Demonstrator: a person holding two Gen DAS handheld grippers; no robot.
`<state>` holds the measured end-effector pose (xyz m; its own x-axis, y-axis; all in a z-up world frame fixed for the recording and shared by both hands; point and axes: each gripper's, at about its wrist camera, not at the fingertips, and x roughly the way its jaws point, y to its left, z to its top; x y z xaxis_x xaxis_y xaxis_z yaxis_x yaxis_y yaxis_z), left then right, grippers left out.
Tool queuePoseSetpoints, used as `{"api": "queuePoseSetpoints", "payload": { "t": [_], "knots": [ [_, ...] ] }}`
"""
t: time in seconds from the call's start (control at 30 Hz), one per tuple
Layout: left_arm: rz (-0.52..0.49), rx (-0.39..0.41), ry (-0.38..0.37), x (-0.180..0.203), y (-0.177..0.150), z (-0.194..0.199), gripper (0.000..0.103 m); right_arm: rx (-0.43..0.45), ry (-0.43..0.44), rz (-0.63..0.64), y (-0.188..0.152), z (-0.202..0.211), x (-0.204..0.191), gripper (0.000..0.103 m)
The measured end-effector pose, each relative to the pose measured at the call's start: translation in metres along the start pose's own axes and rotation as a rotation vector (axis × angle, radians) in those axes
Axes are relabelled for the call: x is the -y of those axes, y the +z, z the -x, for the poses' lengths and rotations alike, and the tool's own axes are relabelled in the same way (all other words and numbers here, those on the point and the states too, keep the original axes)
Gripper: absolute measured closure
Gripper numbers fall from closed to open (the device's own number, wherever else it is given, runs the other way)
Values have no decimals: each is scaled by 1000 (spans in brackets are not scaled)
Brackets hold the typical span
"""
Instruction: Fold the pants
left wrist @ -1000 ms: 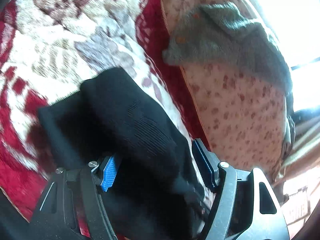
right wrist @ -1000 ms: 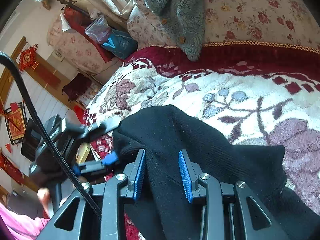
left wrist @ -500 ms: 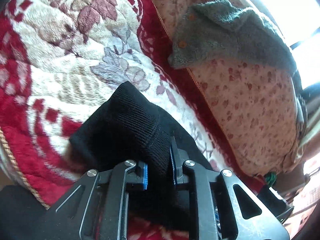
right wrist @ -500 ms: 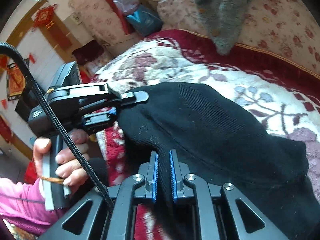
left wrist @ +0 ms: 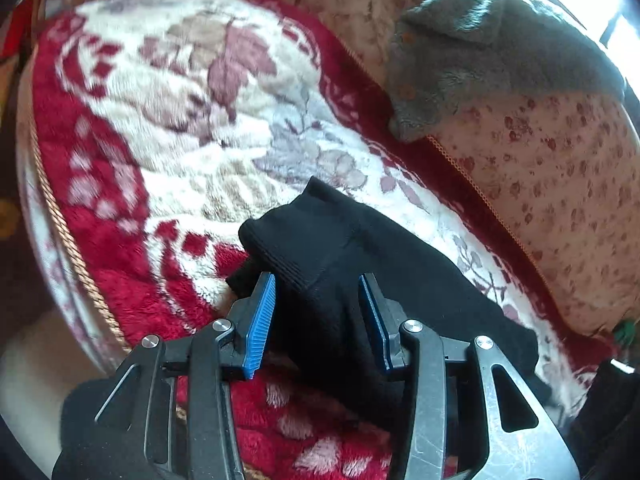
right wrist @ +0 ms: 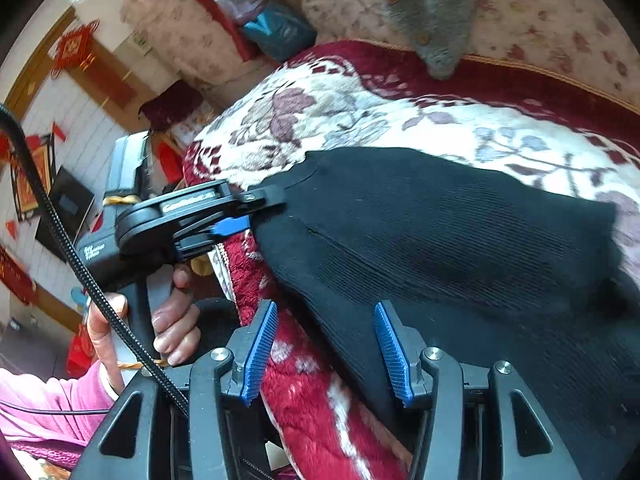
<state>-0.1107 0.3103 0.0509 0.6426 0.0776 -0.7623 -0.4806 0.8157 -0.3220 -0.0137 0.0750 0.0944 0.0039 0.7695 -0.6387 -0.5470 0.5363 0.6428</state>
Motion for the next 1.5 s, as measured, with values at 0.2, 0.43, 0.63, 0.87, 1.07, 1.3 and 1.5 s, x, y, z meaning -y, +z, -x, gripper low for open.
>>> {"api": "queuePoseSetpoints", "payload": {
  "t": [0.2,0.43,0.63,0.87,1.07,1.3,1.5],
  "knots": [
    [-106,47,30,34,-13,16,62,64,-52,-117,-15,37,28,54],
    [-197,19,-13,79,-37,16,62,129,-155,-120,-25,81,39,53],
    [-268,-23,-80,117,-60,16,62,173,-217,-171,-43,117,56,53],
    [-348,-89,-152,162,-90,8,62,238,-301,-275,-76,167,87,53],
    [-455,-172,-258,212,-117,2,59,311,-371,-379,-113,223,109,52],
    [-610,-268,-390,278,-148,-3,58,383,-411,-563,-178,284,122,48],
    [-705,-356,-504,327,-168,-11,50,429,-442,-728,-227,323,128,38]
  ]
}}
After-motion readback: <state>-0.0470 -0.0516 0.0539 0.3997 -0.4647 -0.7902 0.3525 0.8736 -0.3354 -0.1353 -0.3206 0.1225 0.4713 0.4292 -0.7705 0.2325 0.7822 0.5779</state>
